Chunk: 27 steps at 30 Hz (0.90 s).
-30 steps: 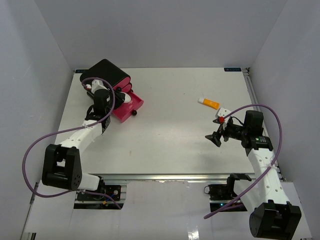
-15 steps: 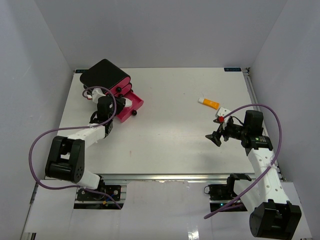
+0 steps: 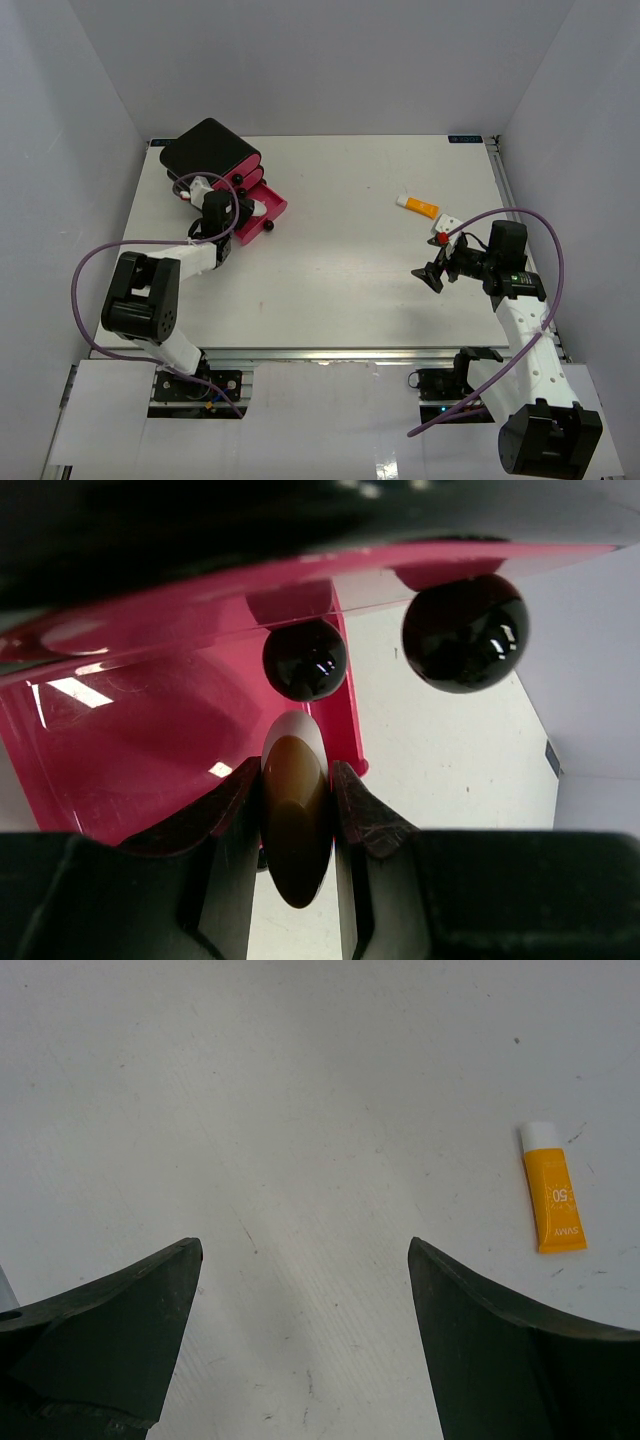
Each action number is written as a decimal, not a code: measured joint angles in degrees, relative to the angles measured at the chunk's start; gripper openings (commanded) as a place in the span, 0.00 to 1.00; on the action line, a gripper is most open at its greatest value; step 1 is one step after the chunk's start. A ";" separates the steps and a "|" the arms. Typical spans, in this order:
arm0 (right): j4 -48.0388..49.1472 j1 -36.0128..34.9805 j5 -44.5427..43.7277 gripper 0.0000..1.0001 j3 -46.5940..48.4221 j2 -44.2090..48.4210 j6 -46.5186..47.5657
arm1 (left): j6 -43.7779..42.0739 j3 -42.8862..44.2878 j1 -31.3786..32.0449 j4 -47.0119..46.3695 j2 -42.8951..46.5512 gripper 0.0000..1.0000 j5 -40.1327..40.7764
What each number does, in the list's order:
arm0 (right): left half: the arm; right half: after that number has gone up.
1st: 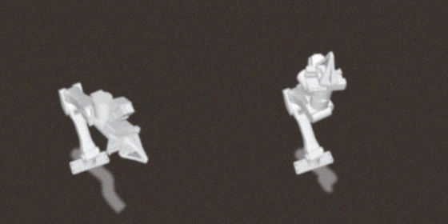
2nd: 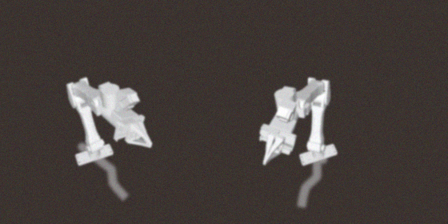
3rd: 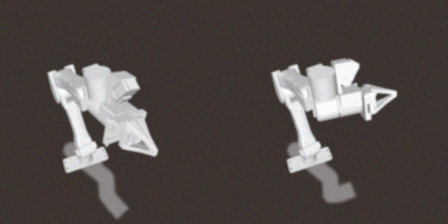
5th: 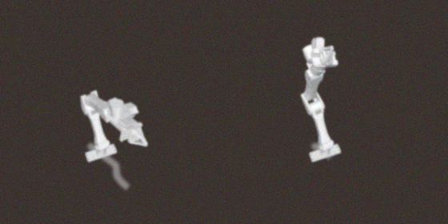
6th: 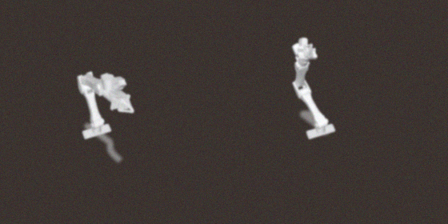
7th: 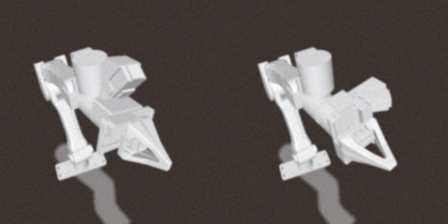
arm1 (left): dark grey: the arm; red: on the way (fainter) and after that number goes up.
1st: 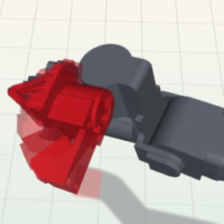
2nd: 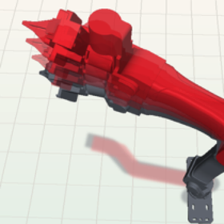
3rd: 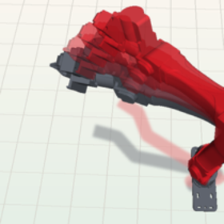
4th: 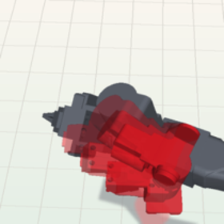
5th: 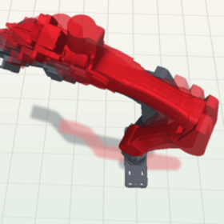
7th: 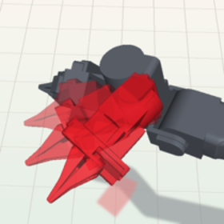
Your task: Organize the makeup
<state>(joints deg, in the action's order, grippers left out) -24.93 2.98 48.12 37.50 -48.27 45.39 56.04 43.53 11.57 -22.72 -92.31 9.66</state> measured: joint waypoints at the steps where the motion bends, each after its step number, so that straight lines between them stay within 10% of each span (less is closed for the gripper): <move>1: 0.01 0.01 0.00 0.90 0.00 0.00 0.00 | 0.00 0.40 0.00 0.09 -0.59 0.23 0.02; 15: 0.31 0.79 0.02 0.90 0.00 0.00 -0.07 | 1.11 6.51 -0.24 0.63 -6.55 0.75 -0.26; 27: 0.37 1.09 0.04 0.90 0.00 0.00 -0.20 | -0.15 7.10 -0.50 3.47 -4.85 0.84 -4.26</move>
<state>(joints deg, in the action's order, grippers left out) -24.56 4.08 48.16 37.50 -48.27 45.19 55.89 50.63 11.08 -19.24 -97.17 5.40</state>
